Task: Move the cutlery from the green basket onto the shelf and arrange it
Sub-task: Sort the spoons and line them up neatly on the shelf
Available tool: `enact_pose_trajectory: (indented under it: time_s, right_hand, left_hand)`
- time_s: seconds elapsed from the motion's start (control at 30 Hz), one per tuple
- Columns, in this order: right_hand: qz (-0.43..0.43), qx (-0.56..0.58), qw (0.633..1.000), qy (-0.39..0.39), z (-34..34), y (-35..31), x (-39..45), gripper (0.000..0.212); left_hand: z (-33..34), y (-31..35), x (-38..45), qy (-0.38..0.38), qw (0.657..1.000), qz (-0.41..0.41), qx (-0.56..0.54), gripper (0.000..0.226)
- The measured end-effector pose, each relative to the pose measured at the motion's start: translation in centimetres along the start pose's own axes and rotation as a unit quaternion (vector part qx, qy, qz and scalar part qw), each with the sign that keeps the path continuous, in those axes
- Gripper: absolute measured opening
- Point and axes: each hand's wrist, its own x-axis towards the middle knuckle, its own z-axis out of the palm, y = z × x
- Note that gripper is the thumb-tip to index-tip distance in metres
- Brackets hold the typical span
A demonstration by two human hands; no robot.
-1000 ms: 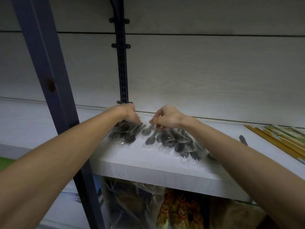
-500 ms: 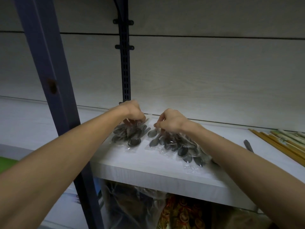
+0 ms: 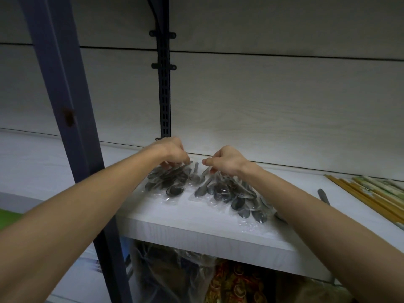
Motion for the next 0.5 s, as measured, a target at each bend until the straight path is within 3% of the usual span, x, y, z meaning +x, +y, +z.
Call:
enact_pose_trajectory:
  time_s: [0.07,0.13,0.3,0.43,0.5]
  right_hand:
    - [-0.004,-0.041,0.999,0.018,0.5,-0.5,0.0,0.051]
    - [0.001,-0.07,0.998,0.008,1.1,-1.2,-0.1,0.061]
    - [0.006,-0.126,0.992,-0.027,2.3,-1.9,-0.4,0.042]
    - [0.024,-0.056,0.997,-0.047,1.9,-1.8,0.0,0.03]
    - [0.028,-0.005,0.999,-0.046,1.1,-1.6,-0.2,0.026]
  left_hand:
    - [0.2,-0.4,-0.1,-0.014,0.997,-0.021,0.069,0.043]
    - [0.4,-0.6,-0.2,-0.014,0.994,-0.024,0.101,0.048]
    - [0.4,-0.7,-0.2,0.015,0.995,-0.017,0.1,0.038]
    - [0.3,-0.7,-0.1,0.019,0.997,-0.016,0.076,0.032]
    - [0.2,-0.4,0.1,0.02,1.0,-0.011,0.013,0.026]
